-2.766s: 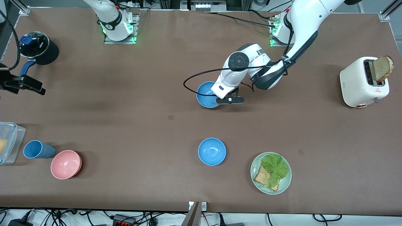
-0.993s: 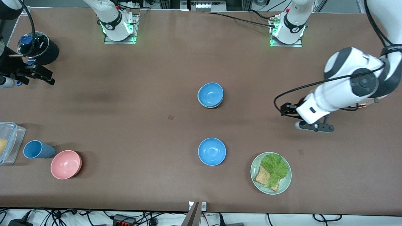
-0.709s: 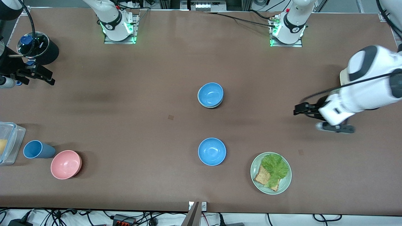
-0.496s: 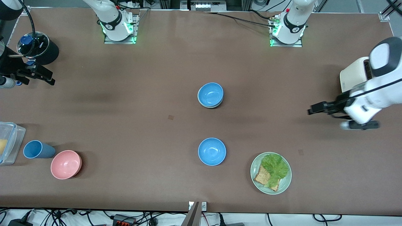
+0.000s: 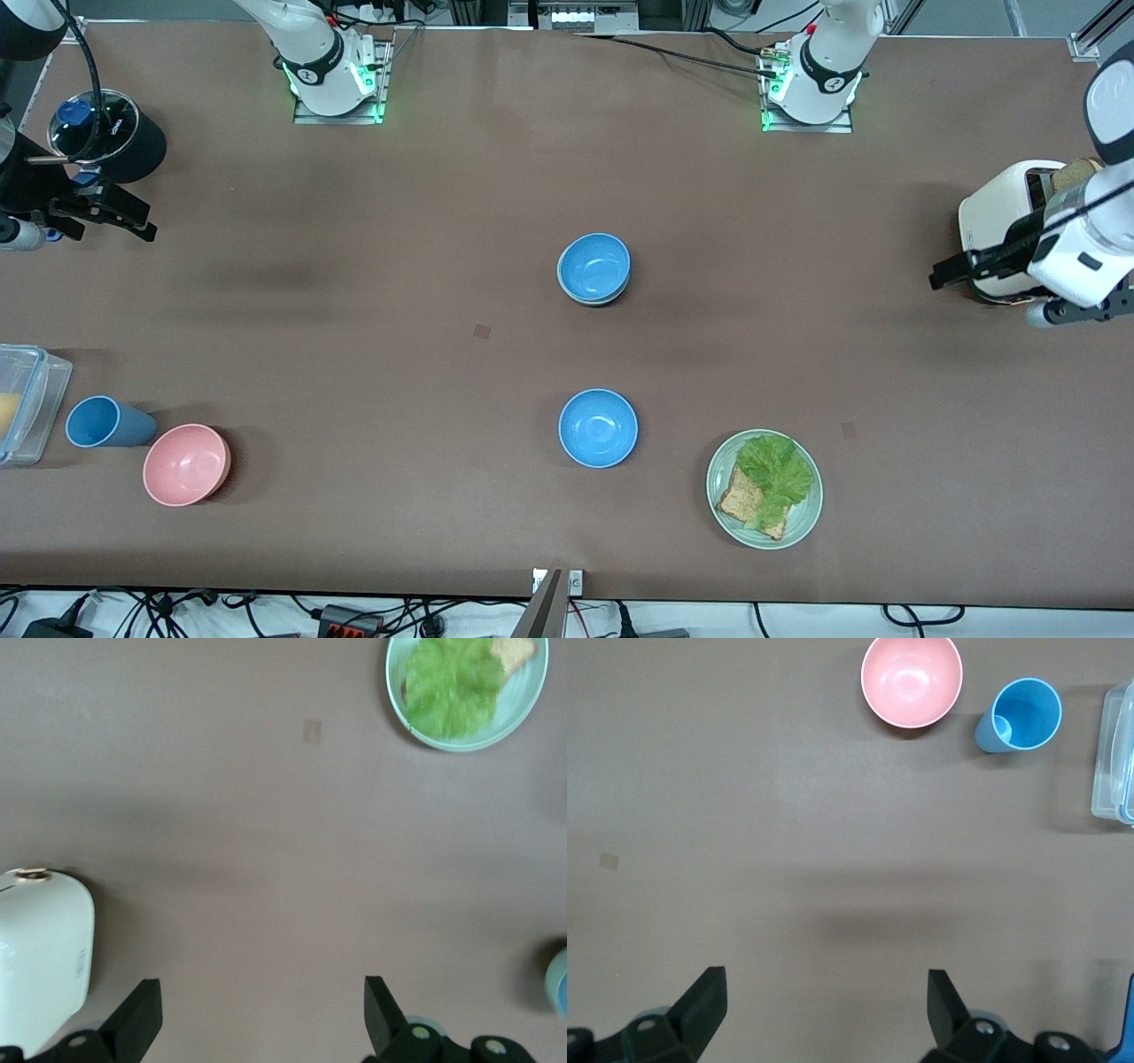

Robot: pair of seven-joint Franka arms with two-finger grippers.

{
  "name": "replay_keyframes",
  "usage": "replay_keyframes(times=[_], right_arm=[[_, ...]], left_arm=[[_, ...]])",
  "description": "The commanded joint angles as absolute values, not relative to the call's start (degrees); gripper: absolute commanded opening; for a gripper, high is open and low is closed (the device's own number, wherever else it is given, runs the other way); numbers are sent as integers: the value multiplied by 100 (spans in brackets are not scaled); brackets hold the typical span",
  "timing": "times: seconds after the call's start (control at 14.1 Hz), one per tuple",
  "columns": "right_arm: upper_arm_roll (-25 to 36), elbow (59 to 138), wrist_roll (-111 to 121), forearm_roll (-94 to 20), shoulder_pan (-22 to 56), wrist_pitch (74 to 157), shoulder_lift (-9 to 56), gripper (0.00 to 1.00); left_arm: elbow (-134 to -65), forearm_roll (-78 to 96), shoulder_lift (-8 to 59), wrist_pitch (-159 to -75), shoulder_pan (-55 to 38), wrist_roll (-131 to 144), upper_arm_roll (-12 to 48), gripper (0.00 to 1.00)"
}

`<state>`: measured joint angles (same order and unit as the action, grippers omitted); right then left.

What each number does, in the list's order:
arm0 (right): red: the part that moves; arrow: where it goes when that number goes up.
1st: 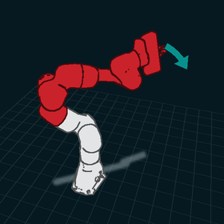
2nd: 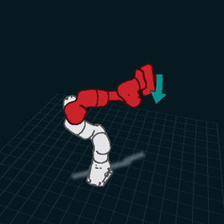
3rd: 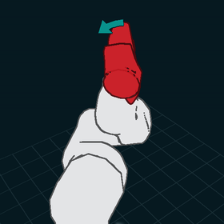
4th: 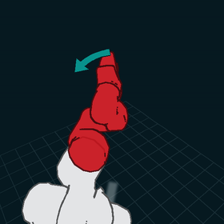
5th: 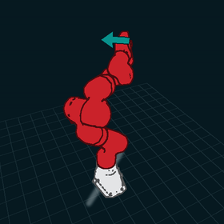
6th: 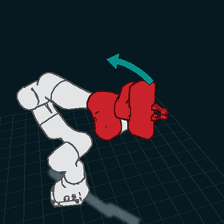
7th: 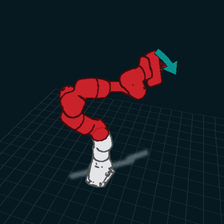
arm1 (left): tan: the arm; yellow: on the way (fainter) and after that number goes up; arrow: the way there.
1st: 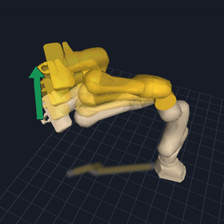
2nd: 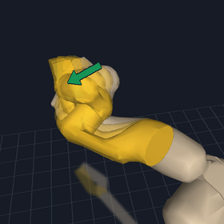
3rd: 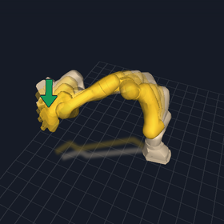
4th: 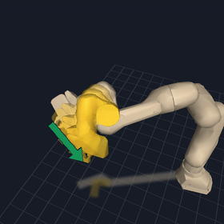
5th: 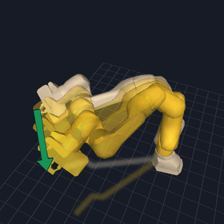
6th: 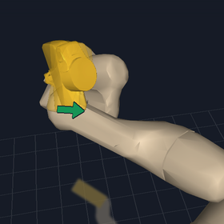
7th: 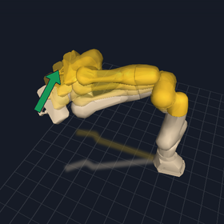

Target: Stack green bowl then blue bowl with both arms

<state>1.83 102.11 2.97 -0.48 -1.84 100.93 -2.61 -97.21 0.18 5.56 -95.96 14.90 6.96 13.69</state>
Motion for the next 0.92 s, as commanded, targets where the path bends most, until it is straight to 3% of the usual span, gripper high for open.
replay_keyframes(times=[0.0,0.85], right_arm=[[185,10125,325,18,-176,10028,-237,100],[185,10125,334,18,-176,10028,-246,100]], left_arm=[[-9721,220,176,-9185,747,106,536,100],[-9237,237,264,-9009,712,106,650,100]])
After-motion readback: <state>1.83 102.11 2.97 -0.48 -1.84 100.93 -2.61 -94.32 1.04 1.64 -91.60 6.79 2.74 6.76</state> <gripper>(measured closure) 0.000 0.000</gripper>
